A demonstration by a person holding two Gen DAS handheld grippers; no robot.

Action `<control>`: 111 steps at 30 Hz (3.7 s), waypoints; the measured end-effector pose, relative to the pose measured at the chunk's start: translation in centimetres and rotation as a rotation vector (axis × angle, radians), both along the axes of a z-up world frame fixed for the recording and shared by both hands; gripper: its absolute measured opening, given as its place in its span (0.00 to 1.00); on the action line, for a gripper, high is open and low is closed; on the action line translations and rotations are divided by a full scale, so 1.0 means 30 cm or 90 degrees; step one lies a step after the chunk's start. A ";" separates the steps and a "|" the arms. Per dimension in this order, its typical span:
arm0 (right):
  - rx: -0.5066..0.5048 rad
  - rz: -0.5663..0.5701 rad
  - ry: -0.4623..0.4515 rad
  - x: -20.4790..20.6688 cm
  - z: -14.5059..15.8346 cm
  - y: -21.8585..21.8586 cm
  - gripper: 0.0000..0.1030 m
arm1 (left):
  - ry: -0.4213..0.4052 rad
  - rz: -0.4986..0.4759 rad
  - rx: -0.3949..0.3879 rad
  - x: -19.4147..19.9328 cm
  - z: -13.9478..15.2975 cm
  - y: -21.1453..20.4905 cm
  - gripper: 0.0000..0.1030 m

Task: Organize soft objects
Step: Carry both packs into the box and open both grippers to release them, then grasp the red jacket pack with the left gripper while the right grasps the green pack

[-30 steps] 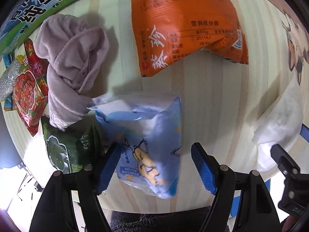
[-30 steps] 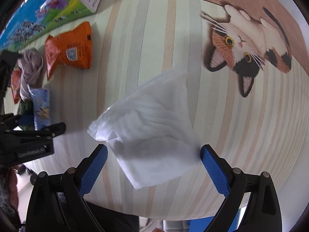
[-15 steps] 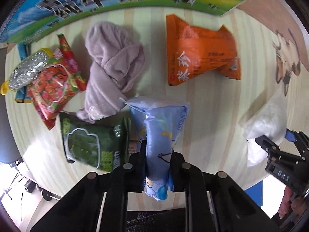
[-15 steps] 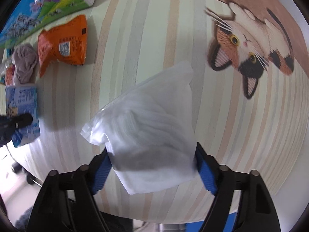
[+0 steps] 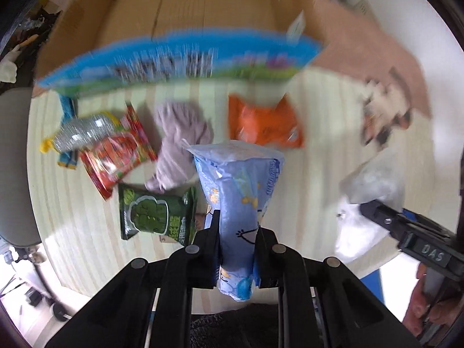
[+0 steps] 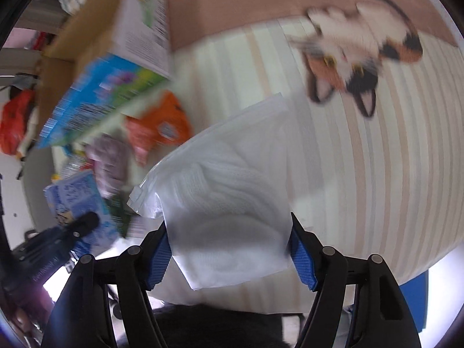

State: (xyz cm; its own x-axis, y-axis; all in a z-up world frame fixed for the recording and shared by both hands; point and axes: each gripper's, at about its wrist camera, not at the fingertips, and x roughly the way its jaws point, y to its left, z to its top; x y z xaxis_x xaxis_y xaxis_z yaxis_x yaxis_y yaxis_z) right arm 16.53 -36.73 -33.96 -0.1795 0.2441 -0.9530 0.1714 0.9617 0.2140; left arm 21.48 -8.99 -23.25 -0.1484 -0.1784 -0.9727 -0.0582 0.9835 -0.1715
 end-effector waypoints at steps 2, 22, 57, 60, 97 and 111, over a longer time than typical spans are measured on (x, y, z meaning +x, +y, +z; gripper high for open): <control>0.014 0.007 -0.034 0.065 0.094 0.040 0.71 | -0.029 0.013 -0.025 0.057 0.053 0.057 0.13; -0.029 -0.062 -0.078 1.147 -0.047 0.663 0.71 | 0.009 0.060 -0.033 1.006 -0.297 0.396 0.13; -0.124 0.141 -0.081 1.165 -0.159 0.800 1.00 | -0.051 -0.031 0.039 0.963 -0.277 0.375 0.95; -0.143 0.163 -0.118 1.105 -0.099 0.808 1.00 | -0.078 -0.022 0.053 0.885 -0.223 0.411 0.96; -0.106 0.582 0.052 -0.006 -0.405 1.025 0.40 | -0.053 -0.171 0.270 -0.076 -0.510 0.570 0.96; -0.115 0.136 0.005 -0.016 -0.269 0.415 0.38 | 0.006 -0.357 0.237 0.076 -0.715 0.218 0.60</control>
State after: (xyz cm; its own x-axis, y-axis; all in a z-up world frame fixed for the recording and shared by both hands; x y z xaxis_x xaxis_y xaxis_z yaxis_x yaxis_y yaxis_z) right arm 16.04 -24.29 -42.02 -0.2165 0.0266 -0.9759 -0.0379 0.9986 0.0357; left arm 23.77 -2.45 -44.71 -0.1298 0.2750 -0.9526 0.4789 0.8587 0.1826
